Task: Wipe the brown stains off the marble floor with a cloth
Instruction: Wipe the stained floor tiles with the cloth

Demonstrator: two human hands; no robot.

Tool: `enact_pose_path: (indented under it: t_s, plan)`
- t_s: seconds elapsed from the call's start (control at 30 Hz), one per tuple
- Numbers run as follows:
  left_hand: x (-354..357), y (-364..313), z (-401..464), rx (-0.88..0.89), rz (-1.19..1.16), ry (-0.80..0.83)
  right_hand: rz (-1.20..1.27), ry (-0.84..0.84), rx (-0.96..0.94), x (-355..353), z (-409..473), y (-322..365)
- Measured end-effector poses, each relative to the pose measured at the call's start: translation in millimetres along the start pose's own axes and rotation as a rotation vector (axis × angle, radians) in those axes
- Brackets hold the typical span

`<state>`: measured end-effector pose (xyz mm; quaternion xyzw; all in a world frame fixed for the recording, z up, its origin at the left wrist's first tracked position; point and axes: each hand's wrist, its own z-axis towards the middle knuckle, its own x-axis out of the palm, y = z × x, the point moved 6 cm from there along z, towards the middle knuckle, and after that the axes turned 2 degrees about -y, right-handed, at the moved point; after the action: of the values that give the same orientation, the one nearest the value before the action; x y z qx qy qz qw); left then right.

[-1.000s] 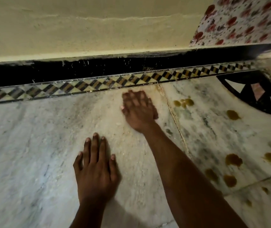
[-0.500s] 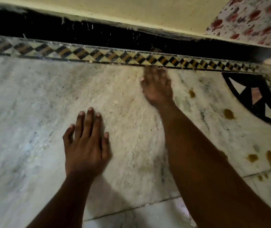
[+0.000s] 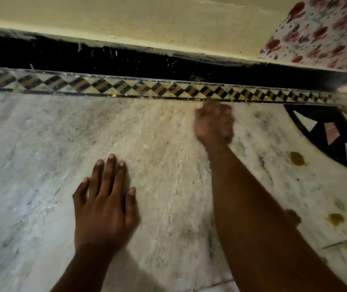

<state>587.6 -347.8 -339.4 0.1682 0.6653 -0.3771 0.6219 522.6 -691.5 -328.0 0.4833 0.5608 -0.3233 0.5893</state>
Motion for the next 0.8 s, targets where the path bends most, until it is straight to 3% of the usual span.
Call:
enact_pose_path:
  t_s: [0.1, 0.17, 0.23, 0.33, 0.4, 0.43, 0.5, 0.57, 0.63, 0.7, 0.8]
  plan:
    - [-1.2, -1.0, 0.1, -0.005, 0.012, -0.009, -0.055, 0.066, -0.531, 21.5, -68.5, 44.7]
    - [-1.5, -0.1, 0.3, -0.002, 0.012, -0.01, -0.089, 0.072, -0.695, 23.9, -120.2, 21.9]
    - [-0.2, -0.1, -0.6, 0.004, 0.01, 0.004, -0.126, 0.019, -0.547, 12.9, -119.3, -26.8]
    - [0.2, 0.5, 0.5, -0.002, 0.015, 0.025, -0.034, -0.094, 0.086, -8.4, -59.5, -73.9]
    - [1.3, 0.7, 0.7, 0.003, 0.012, 0.03, 0.141, -0.127, 0.415, -14.0, -26.8, -60.5]
    - [1.4, 1.6, 0.7, 0.004, 0.02, 0.032, 0.21, -0.099, 0.448, -11.1, -13.0, -37.6]
    - [1.9, 0.4, -0.2, 0.009, 0.031, 0.035, 0.184, -0.027, 0.195, 2.9, 2.6, 18.7]
    - [-0.2, 0.5, -0.4, -0.011, 0.011, 0.009, 0.06, 0.04, -0.309, 19.7, -26.7, 75.2]
    - [-0.8, -1.7, 0.1, -0.004, 0.007, 0.007, -0.035, 0.074, -0.654, 29.9, -89.3, 76.9]
    - [-2.2, -2.6, 0.0, 0.007, 0.015, 0.009, -0.026, 0.066, -0.694, 26.9, -126.1, 33.8]
    - [-2.4, -0.8, -0.6, 0.004, 0.014, 0.001, -0.09, -0.006, -0.314, 8.9, -89.9, -51.4]
